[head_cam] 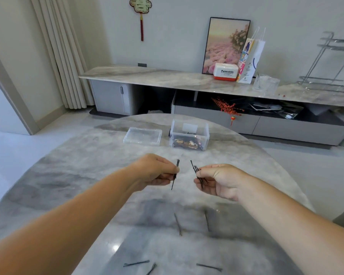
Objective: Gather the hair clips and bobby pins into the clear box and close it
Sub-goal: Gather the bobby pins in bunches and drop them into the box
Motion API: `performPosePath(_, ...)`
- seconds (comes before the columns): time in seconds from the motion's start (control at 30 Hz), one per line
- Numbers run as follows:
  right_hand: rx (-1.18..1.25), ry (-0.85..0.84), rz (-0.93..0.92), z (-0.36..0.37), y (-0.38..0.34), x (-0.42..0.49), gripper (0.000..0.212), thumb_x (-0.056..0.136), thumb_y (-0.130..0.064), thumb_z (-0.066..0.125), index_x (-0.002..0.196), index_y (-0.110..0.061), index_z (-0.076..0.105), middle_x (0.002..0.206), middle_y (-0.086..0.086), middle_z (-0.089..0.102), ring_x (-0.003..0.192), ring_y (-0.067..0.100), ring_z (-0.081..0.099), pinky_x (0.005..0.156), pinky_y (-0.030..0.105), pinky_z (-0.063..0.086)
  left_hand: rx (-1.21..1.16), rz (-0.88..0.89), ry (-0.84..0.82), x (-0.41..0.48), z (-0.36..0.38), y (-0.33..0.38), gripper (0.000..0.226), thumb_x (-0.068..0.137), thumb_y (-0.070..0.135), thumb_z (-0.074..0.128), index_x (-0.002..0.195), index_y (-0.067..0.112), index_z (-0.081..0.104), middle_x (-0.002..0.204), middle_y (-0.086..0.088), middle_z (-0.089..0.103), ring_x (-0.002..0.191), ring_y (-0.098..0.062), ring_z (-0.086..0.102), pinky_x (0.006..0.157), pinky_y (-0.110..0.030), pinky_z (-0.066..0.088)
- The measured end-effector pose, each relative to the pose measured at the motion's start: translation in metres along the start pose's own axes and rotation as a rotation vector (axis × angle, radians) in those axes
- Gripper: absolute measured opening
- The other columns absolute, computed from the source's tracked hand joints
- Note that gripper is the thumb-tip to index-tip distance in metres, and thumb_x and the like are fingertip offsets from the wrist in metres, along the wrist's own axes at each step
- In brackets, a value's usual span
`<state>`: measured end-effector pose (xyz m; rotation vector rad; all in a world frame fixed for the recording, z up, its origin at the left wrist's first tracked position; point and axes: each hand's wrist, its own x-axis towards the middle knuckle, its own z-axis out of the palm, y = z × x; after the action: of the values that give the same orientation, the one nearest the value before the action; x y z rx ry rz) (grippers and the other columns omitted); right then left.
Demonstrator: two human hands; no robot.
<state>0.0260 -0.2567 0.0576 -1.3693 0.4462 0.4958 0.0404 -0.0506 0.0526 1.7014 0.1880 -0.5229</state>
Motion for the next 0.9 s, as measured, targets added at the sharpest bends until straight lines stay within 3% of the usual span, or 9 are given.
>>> performPosePath(0.1,0.011,0.025,-0.045,0.003,-0.048,0.038,0.013,0.085,0.010,0.057,0.078,-0.001,0.057,0.049,0.012,0.063,0.039,0.018,0.062,0.043,0.025,0.056,-0.057,0.061,0.090,0.049,-0.002,0.038,0.012,0.079,0.013,0.081,0.084,0.008,0.072,0.064,-0.003,0.071,0.057,-0.009,0.068,0.067,-0.026,0.059)
performPosePath(0.23,-0.130,0.126,-0.215,0.009,-0.105,0.092,0.014,0.082,0.013,0.059,0.076,0.000,0.058,0.053,0.013,0.061,0.038,0.018,0.060,0.041,0.025,0.055,-0.028,0.177,0.217,0.111,-0.002,0.086,0.018,0.079,0.011,0.080,0.092,0.002,0.072,0.077,-0.009,0.073,0.061,-0.012,0.069,0.056,-0.021,0.060)
performPosePath(0.4,-0.495,0.271,-0.397,0.015,-0.133,0.151,0.012,0.077,0.009,0.067,0.079,-0.003,0.066,0.077,0.019,0.066,0.061,0.029,0.068,0.069,0.042,0.062,0.232,0.280,0.329,0.174,-0.001,0.111,0.023,0.079,0.011,0.080,0.097,-0.001,0.074,0.084,-0.013,0.076,0.062,-0.012,0.070,0.066,-0.027,0.063)
performPosePath(0.47,-0.729,0.313,-0.447,0.016,-0.134,0.165,0.013,0.075,-0.002,0.075,0.070,-0.013,0.069,0.083,0.014,0.072,0.077,0.030,0.072,0.079,0.045,0.060,0.357,0.293,0.345,0.192,0.002,0.108,0.018,0.079,0.014,0.081,0.091,0.002,0.076,0.082,-0.011,0.077,0.064,-0.013,0.070,0.071,-0.031,0.064)
performPosePath(0.53,-0.883,0.315,-0.463,0.018,-0.129,0.171,0.010,0.073,-0.010,0.080,0.071,-0.015,0.072,0.083,0.012,0.075,0.081,0.029,0.073,0.081,0.043,0.060,0.492,0.317,0.350,0.203,0.003,0.101,0.015,0.078,0.019,0.083,0.082,0.007,0.078,0.075,-0.008,0.077,0.063,-0.013,0.070,0.066,-0.028,0.062)
performPosePath(0.63,-0.936,0.329,-0.500,0.016,-0.121,0.176,0.006,0.073,-0.012,0.079,0.075,-0.013,0.073,0.078,0.011,0.075,0.080,0.028,0.073,0.082,0.043,0.059,0.616,0.377,0.342,0.205,0.005,0.097,0.014,0.078,0.022,0.084,0.081,0.010,0.078,0.069,-0.002,0.072,0.060,-0.011,0.066,0.056,-0.023,0.053)
performPosePath(0.77,-0.853,0.373,-0.571,0.005,-0.115,0.172,0.004,0.076,-0.014,0.076,0.076,-0.017,0.074,0.083,0.003,0.074,0.087,0.024,0.071,0.084,0.041,0.058,0.660,0.434,0.348,0.195,0.005,0.094,0.009,0.079,0.014,0.082,0.086,0.012,0.078,0.085,-0.002,0.074,0.078,-0.016,0.070,0.070,-0.028,0.059)
performPosePath(0.9,-0.926,0.432,-0.689,-0.007,-0.109,0.155,0.015,0.084,-0.013,0.065,0.092,-0.018,0.077,0.097,-0.001,0.075,0.097,0.017,0.067,0.085,0.027,0.050,0.619,0.462,0.400,0.164,-0.007,0.076,0.021,0.086,0.008,0.060,0.102,0.015,0.071,0.087,0.001,0.071,0.069,-0.013,0.065,0.057,-0.026,0.055)
